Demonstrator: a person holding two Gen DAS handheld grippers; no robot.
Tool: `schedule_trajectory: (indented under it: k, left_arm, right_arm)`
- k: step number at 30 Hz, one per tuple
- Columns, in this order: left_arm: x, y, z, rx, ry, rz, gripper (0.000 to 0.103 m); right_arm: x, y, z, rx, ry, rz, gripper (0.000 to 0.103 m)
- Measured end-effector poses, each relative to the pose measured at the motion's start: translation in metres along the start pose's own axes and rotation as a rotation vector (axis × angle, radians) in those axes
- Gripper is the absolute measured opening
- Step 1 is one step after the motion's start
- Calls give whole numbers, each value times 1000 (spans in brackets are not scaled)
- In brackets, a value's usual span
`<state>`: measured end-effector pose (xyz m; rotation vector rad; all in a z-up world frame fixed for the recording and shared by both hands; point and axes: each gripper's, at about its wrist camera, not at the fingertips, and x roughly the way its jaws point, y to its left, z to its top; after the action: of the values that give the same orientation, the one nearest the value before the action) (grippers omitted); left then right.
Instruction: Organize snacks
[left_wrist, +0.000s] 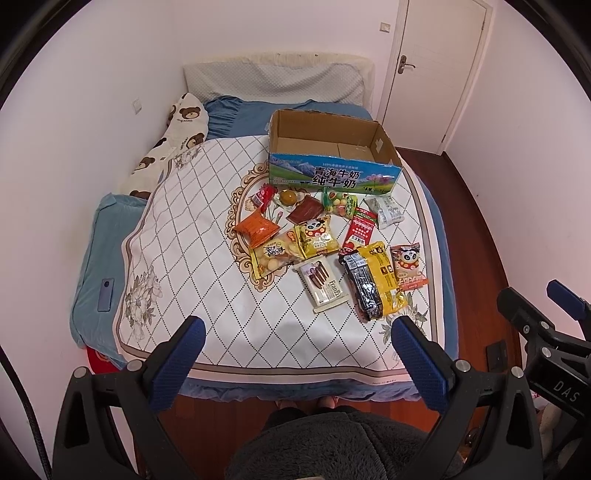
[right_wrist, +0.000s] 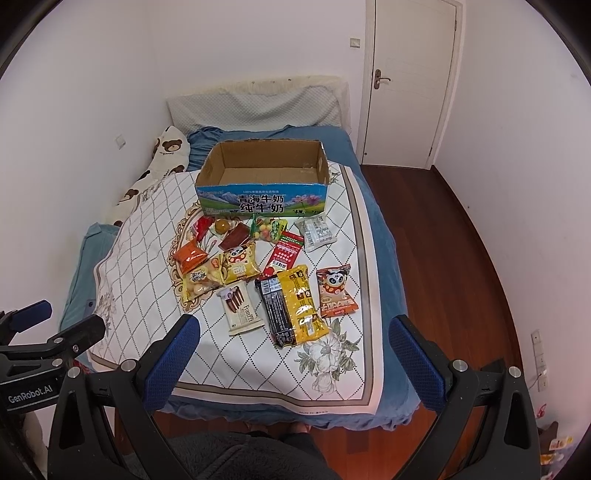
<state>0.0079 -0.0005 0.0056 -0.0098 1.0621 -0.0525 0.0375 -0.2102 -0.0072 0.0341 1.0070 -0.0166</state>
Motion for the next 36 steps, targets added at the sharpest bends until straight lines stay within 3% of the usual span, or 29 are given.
schedule_trajectory:
  k: [14, 20, 24, 28, 33, 34, 36]
  left_arm:
    - [4, 2, 3, -27, 9, -11, 103]
    - [38, 5, 12, -58, 16, 15, 103]
    - [86, 8, 18, -88, 69, 32, 103]
    - [165, 9, 22, -138, 212, -18, 103]
    - [276, 2, 23, -229, 431, -123, 86]
    - [295, 0, 22, -243, 465, -131, 77]
    - [328, -6, 22, -267, 532, -157, 75]
  right_arm:
    - [14, 0, 3, 8, 22, 18, 103]
    - [50, -12, 6, 41, 52, 8, 103]
    - [99, -24, 9, 55, 90, 2, 103]
    - [166, -27, 9, 41, 152, 9, 103]
    - [244, -26, 0, 5, 235, 21, 103]
    - [260, -25, -2, 0, 252, 24, 103]
    - [289, -23, -5, -14, 280, 36, 103]
